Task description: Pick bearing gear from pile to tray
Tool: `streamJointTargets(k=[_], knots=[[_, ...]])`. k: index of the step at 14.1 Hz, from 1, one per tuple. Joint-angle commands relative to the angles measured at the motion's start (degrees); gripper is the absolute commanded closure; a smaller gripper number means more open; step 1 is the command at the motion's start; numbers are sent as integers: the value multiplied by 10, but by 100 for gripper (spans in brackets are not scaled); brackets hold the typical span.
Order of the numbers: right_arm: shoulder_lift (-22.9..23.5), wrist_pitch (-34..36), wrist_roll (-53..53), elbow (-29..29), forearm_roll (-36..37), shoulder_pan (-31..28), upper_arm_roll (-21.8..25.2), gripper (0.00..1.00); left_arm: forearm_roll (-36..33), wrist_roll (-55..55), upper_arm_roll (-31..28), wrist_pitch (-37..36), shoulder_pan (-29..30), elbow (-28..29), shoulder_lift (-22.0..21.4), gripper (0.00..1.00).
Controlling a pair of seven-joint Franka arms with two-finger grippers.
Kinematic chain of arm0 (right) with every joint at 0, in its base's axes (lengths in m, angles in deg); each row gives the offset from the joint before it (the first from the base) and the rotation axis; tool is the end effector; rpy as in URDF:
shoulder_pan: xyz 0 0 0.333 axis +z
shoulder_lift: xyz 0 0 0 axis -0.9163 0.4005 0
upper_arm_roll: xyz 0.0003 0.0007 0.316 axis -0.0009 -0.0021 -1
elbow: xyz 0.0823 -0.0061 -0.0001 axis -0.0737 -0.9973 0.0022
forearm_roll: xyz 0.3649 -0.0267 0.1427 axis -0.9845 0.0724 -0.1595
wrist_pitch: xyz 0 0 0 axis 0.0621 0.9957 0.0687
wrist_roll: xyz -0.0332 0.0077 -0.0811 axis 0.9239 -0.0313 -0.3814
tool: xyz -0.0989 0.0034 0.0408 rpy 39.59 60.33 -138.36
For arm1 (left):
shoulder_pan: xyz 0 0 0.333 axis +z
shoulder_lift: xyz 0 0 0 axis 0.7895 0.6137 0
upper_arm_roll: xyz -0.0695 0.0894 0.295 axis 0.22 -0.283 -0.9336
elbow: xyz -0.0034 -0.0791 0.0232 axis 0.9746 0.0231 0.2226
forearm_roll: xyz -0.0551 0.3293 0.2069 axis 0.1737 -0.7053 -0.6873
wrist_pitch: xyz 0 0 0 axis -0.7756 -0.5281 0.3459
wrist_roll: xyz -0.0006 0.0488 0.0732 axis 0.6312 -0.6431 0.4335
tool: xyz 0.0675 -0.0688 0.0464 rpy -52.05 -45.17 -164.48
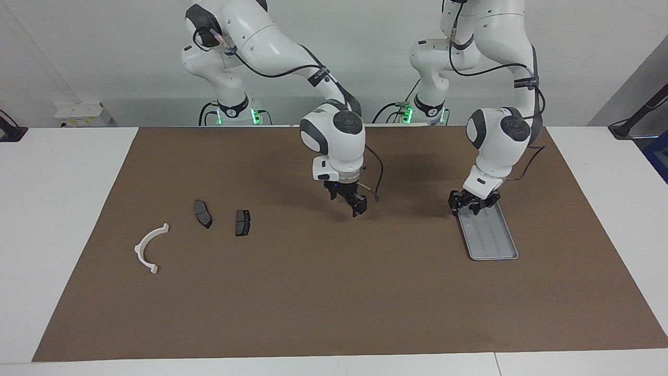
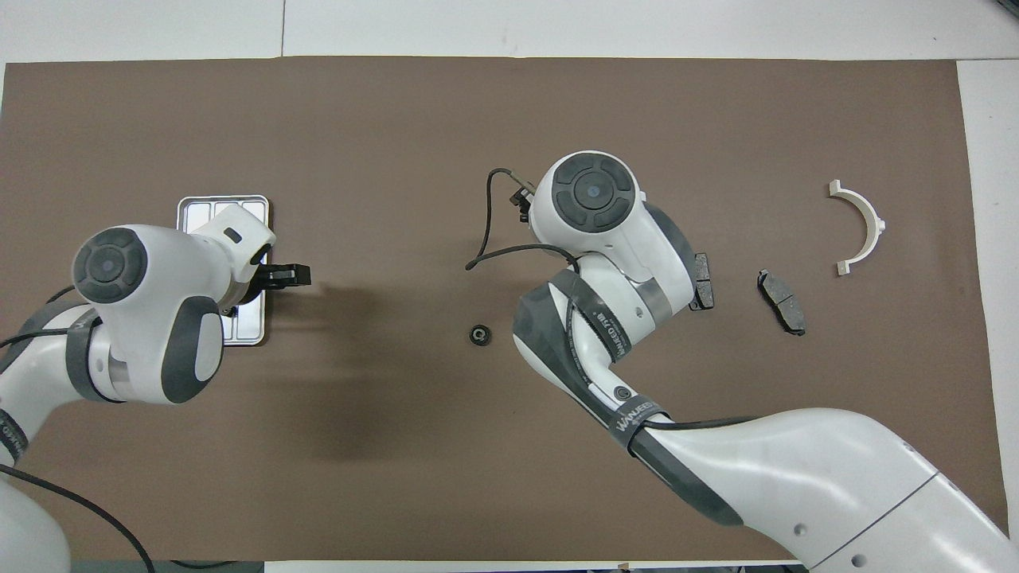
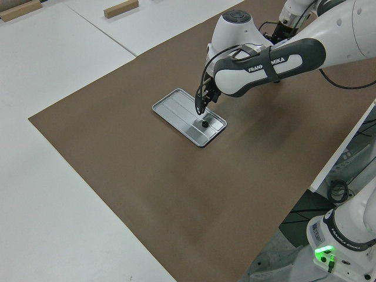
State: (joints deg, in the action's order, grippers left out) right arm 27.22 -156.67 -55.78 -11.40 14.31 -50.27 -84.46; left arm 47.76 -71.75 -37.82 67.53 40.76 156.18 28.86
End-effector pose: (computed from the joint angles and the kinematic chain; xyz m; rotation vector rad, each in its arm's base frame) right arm 0.6124 0.3201 0.3679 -2.8219 1.2118 -0.1517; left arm 0.5402 -0.1143 0.3218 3.0963 0.0067 0.1676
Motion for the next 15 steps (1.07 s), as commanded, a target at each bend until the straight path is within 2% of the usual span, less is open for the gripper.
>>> streamJointTargets(k=[1, 4, 6, 9, 12, 15], knots=[[-30, 36, 100, -4, -18, -41, -10, 0, 7, -89, -9, -5, -83, -25, 10, 25], [-57, 79, 272, -4, -31, -90, -10, 0, 1, -185, -11, -58, -170, -94, 55, 25], [-68, 99, 370, -4, -31, -119, -10, 0, -8, -242, -11, -76, -211, -136, 80, 25], [-77, 107, 488, -10, -31, -156, -9, 0, -34, -297, -12, -142, -261, -207, 116, 25], [-78, 107, 570, -12, -31, -181, -9, 0, -47, -328, -10, -146, -271, -207, 118, 24], [-80, 110, 648, -12, -30, -211, -8, 0, -47, -338, -8, -126, -288, -167, 110, 24]])
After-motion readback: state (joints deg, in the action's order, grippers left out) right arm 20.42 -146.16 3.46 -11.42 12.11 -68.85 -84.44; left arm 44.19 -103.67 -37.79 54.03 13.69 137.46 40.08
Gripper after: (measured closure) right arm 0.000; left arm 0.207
